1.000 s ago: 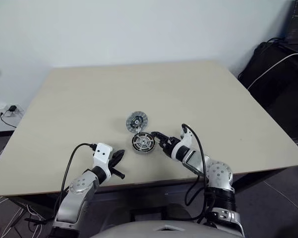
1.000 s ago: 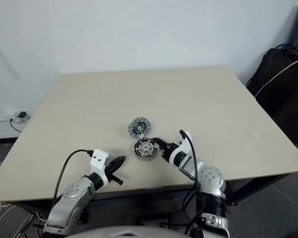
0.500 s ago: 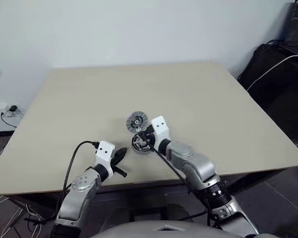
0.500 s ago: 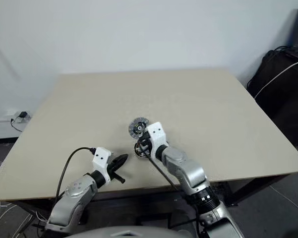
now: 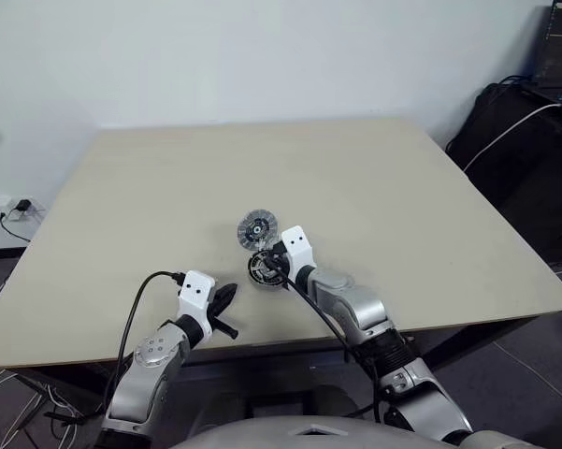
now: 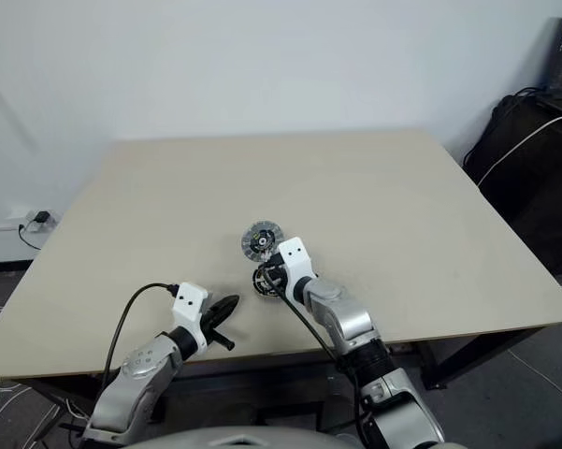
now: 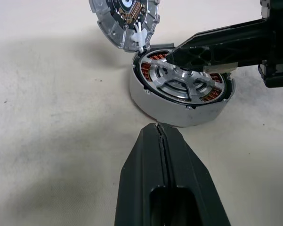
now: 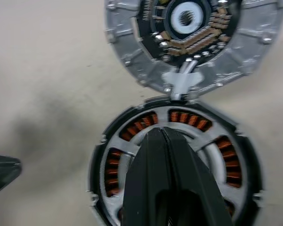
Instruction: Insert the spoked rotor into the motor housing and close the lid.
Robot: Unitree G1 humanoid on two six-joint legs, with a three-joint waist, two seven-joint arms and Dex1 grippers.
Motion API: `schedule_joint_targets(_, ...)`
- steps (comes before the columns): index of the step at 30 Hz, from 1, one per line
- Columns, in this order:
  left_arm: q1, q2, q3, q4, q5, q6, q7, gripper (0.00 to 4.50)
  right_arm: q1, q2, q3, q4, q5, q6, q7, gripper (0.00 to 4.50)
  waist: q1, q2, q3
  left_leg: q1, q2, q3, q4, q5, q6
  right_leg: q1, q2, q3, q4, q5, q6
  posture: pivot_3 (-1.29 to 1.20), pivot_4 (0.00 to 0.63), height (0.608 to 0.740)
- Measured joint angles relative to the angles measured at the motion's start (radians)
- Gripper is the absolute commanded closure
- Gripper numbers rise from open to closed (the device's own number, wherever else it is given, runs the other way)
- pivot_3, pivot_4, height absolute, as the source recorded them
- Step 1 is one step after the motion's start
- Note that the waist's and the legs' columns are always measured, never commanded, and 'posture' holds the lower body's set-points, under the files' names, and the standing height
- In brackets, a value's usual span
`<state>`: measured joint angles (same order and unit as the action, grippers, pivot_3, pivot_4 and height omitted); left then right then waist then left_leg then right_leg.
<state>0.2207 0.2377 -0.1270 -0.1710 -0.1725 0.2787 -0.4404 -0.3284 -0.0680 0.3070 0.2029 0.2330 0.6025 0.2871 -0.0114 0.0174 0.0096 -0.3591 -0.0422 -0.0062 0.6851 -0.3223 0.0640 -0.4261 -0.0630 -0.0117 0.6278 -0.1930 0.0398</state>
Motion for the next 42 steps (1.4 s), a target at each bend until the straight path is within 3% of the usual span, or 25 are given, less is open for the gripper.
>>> schedule_joint_targets(7, 0.000, -0.001, 0.000, 0.000, -0.002, 0.000, 0.002, 4.50, -0.003, -0.120, 0.095, -0.089, -0.060, 0.020, 0.154, 4.47, 0.000, 0.000, 0.000, 0.000, 0.000, 0.000, 0.001, 0.000, 0.000, 0.000, 0.000, 0.000, 0.000, 0.000, 0.000, 0.00, 0.000, 0.740)
schedule_joint_targets(10, -0.002, -0.002, -0.001, 0.000, -0.002, 0.000, 0.002, 4.50, -0.034, -0.206, 0.162, -0.152, -0.093, 0.020, 0.250, 3.85, 0.000, 0.000, 0.000, 0.000, 0.000, 0.000, 0.001, 0.000, 0.001, 0.001, 0.000, -0.001, 0.000, 0.000, 0.000, 0.00, 0.000, 0.740)
schedule_joint_targets(15, -0.012, -0.012, -0.002, 0.000, -0.002, -0.001, 0.001, 4.50, -0.157, -0.374, 0.318, -0.240, -0.199, 0.005, 0.455, 2.29, 0.002, 0.000, 0.000, 0.000, 0.000, 0.000, 0.002, 0.000, 0.001, 0.001, 0.001, -0.004, 0.000, 0.000, -0.001, 0.00, 0.000, 0.740)
schedule_joint_targets(23, -0.014, -0.033, -0.005, 0.001, -0.001, -0.003, 0.003, 4.50, -0.255, -0.413, 0.455, -0.189, -0.343, -0.058, 0.617, 2.29, 0.004, -0.002, 0.000, 0.000, 0.000, 0.000, 0.003, 0.001, 0.001, 0.002, 0.001, -0.004, 0.000, 0.000, -0.001, 0.00, 0.000, 0.740)
schedule_joint_targets(38, 0.003, -0.038, 0.002, 0.029, -0.001, -0.048, 0.004, 4.50, -0.300, -0.345, 0.464, 0.001, -0.425, -0.161, 0.692, 2.29, 0.005, -0.002, -0.001, 0.000, 0.000, 0.000, 0.003, 0.001, 0.000, 0.000, -0.001, -0.003, 0.000, 0.002, -0.004, 0.00, 0.000, 0.740)
schedule_joint_targets(42, 0.002, -0.039, 0.001, 0.037, -0.001, -0.051, 0.004, 4.50, -0.313, -0.328, 0.462, 0.041, -0.458, -0.184, 0.676, 3.54, 0.003, -0.002, -0.001, 0.001, 0.000, 0.000, 0.004, 0.004, -0.001, 0.000, -0.001, -0.003, 0.000, 0.004, -0.006, 0.00, 0.000, 0.740)
